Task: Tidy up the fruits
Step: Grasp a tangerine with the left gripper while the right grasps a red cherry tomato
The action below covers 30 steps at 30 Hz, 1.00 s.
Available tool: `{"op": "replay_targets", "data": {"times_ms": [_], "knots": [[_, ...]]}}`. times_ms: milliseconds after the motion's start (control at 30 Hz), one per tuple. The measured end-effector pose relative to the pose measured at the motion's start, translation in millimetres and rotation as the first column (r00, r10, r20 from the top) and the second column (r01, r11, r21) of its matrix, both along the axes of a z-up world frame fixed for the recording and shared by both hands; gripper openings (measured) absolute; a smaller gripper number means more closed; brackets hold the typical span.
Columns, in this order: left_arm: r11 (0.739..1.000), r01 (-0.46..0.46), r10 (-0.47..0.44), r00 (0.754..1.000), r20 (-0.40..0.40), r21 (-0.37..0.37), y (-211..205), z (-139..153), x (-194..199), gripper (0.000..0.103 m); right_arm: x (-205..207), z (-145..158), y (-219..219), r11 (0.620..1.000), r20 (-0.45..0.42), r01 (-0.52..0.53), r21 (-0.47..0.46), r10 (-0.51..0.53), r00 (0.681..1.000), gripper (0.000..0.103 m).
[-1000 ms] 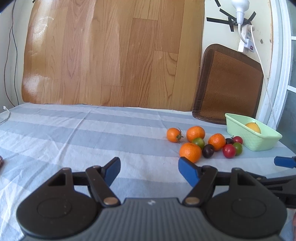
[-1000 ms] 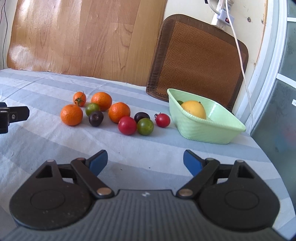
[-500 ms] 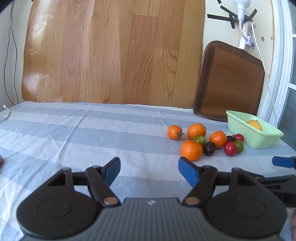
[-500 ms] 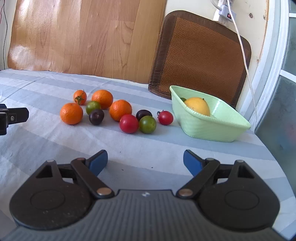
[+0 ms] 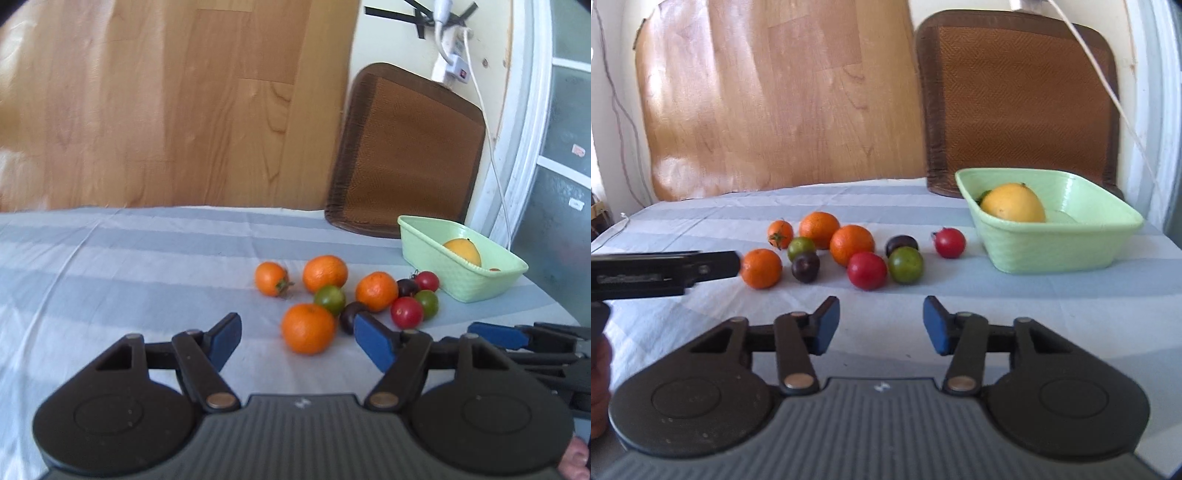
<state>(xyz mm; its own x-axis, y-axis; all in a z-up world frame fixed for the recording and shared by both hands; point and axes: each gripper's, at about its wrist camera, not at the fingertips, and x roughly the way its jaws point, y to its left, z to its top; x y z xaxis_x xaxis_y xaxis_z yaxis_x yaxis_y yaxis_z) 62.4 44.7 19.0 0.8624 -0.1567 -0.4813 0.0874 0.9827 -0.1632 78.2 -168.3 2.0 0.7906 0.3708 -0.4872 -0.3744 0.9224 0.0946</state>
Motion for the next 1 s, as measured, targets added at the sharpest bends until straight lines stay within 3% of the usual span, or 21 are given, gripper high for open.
{"op": "replay_targets", "data": {"times_ms": [100,133,167,233,333,467,700,867,1000], "knots": [[0.998,0.033,-0.032,0.999,-0.019,0.054,-9.2,-2.2,16.7,0.061,4.2,1.6,10.0,0.998,0.027,-0.051,-0.037,0.052,0.998,0.038],[0.997,0.042,-0.04,0.999,-0.034,0.062,-10.1,-4.2,21.5,0.054,6.5,1.2,13.7,0.996,0.031,-0.067,-0.052,0.069,0.997,0.035],[0.997,0.055,-0.052,0.997,-0.062,0.055,-10.1,-6.0,27.0,0.047,8.2,0.8,17.3,0.995,0.035,-0.078,-0.064,0.08,0.996,0.032],[0.998,0.061,-0.058,0.994,-0.093,0.034,-7.6,-8.0,33.7,0.047,14.3,-1.9,22.0,0.991,0.032,-0.098,-0.088,0.102,0.994,0.027],[0.998,0.056,-0.058,0.991,-0.123,-0.022,1.6,-10.7,38.5,0.039,24.2,-5.1,25.2,0.991,0.022,-0.103,-0.089,0.106,0.994,0.027],[0.997,0.052,-0.06,0.991,-0.12,-0.065,8.1,-12.2,36.0,0.038,36.1,-5.4,23.8,0.994,0.006,-0.06,-0.093,0.061,0.998,0.028],[0.996,0.074,-0.079,0.993,-0.092,-0.054,7.2,-9.8,29.7,0.037,49.9,-8.4,26.7,0.993,-0.049,-0.076,-0.089,0.072,0.996,0.032],[0.989,0.096,-0.104,0.993,-0.063,-0.11,5.1,-3.2,20.3,0.037,23.5,-1.1,17.4,0.993,0.026,-0.091,-0.075,0.094,0.995,0.031],[0.976,0.171,-0.179,0.983,-0.049,-0.134,-24.3,7.5,23.0,0.037,5.7,2.7,-8.9,0.995,0.056,-0.09,-0.031,0.092,0.994,0.031]]}}
